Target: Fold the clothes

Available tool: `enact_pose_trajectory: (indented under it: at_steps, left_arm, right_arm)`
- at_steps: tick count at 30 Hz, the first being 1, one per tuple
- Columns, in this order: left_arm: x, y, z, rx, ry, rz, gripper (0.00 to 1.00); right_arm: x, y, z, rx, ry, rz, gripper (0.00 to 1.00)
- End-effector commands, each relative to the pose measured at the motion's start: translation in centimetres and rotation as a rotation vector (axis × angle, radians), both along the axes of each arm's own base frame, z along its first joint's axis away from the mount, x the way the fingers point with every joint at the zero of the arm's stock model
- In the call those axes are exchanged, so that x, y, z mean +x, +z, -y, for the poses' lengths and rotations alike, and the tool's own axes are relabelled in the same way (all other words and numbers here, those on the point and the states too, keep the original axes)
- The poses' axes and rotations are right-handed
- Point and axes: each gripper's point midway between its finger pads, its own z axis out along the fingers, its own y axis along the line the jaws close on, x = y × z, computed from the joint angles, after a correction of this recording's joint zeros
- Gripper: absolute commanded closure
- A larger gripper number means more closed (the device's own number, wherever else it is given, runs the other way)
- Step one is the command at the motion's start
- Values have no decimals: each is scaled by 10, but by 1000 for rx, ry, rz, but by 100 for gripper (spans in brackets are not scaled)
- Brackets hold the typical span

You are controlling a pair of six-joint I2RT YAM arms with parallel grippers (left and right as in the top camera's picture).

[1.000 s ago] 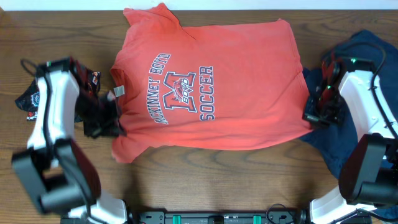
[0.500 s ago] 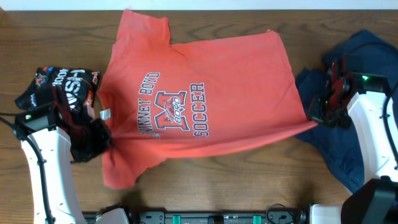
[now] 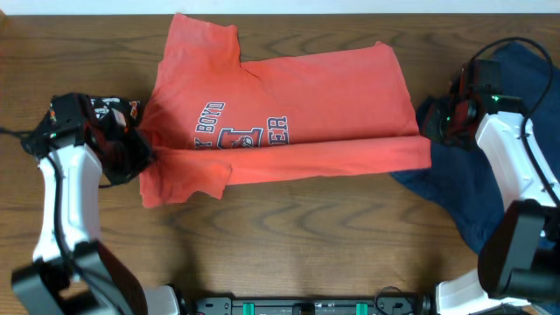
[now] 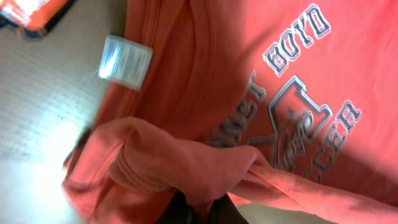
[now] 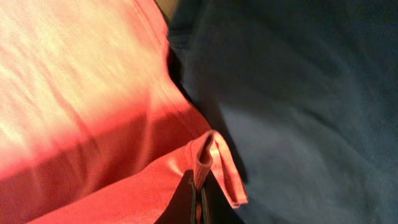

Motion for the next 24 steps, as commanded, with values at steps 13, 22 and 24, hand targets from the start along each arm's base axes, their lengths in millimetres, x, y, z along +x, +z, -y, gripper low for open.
enact_pose_trajectory:
  at_steps: [13,22,24]
  left_arm:
    - [65,-12,-5,-73,-14,204,4]
    - [22,-5,63,-246,-213,86,2]
    - [10,-18,74,-180,-271,17,2]
  right_arm:
    - [57,-15,-22,55,88,166,47]
    - [16,-33,-25,64,121,-13,56]
    - [5,-37,-26,67,131,-62,58]
